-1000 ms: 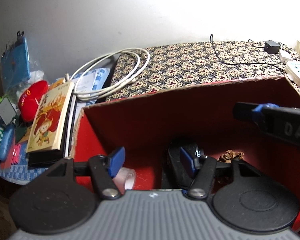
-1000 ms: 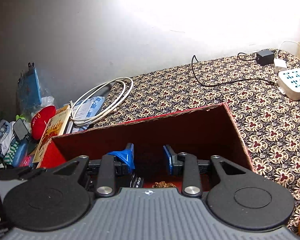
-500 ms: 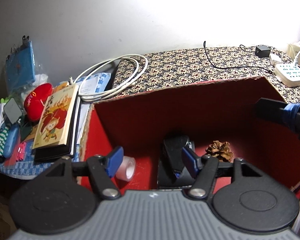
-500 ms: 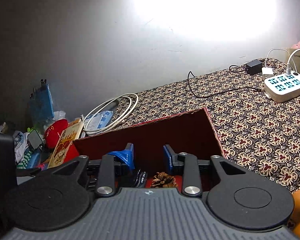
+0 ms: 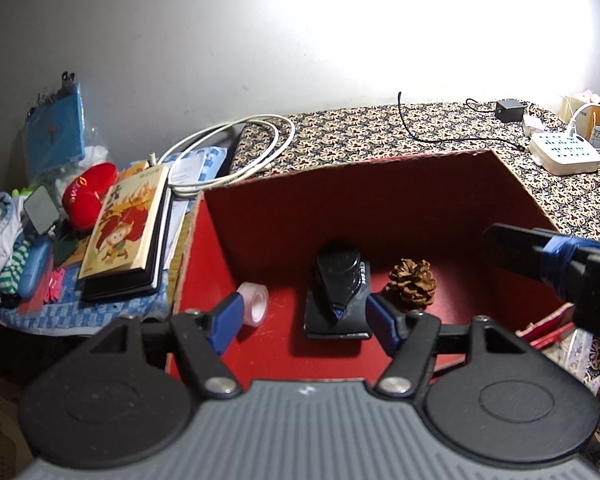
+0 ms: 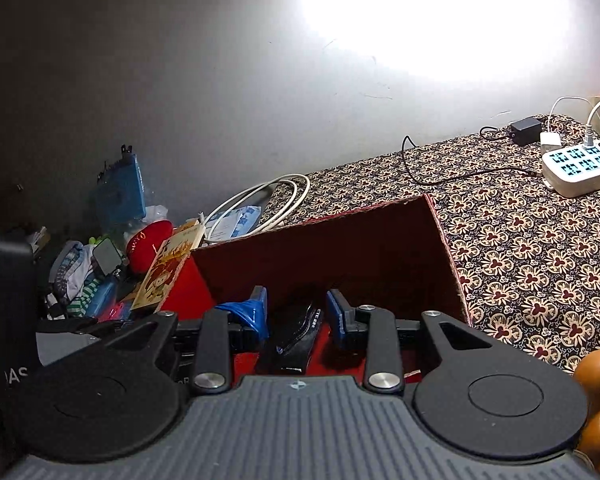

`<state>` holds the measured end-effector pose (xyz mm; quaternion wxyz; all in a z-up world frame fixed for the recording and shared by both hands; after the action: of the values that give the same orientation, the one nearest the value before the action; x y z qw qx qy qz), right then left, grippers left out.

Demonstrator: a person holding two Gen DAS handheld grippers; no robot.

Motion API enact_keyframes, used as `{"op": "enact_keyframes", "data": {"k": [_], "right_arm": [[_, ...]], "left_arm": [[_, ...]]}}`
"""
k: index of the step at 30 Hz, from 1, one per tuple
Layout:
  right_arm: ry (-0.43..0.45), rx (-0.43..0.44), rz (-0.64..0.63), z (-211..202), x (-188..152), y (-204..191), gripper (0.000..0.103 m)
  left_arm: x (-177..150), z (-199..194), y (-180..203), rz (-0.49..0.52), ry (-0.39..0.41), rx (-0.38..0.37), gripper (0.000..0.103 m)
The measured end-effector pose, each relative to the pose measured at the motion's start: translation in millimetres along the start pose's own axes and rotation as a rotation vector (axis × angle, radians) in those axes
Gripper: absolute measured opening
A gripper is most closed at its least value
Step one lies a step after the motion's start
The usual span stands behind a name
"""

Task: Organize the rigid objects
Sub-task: 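Open the right gripper to release the black round object, then withdraw the right gripper up out of the red box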

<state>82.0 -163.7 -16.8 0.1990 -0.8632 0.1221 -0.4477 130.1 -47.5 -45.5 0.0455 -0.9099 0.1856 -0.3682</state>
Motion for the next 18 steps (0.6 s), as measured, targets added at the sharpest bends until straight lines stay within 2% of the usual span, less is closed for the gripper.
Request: {"op": "enact_keyframes", "data": {"k": [5, 14, 18], "right_arm": [[-0.040, 0.025, 0.023, -9.6, -8.1, 5.3, 0.015], [-0.115, 0.111, 0.034, -28.1, -33.0, 11.9, 0.015], [-0.174, 0.095, 0.013, -26.7, -50.2, 19.3, 0.015]], "left_arm": [[-12.9, -12.7, -0.4, -0.012, -0.003, -0.026, 0.068], [-44.1, -33.9, -0.5, -0.025, -0.002, -0.132, 0.068], [-58.6, -43.5, 6.4, 0.006, 0.025, -0.197, 0.068]]}}
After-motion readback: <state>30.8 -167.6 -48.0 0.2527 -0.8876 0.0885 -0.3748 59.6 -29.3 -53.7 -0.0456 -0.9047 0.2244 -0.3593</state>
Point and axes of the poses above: each gripper's, at about its wrist camera, not at the fingertips, and z roughly the way its jaws point, y to its right, x to its top, the point moved 8 cm from there along z, roughly the way its jaws point, and after that the axes turned 6 degrees about z, right-handed, at the moved point
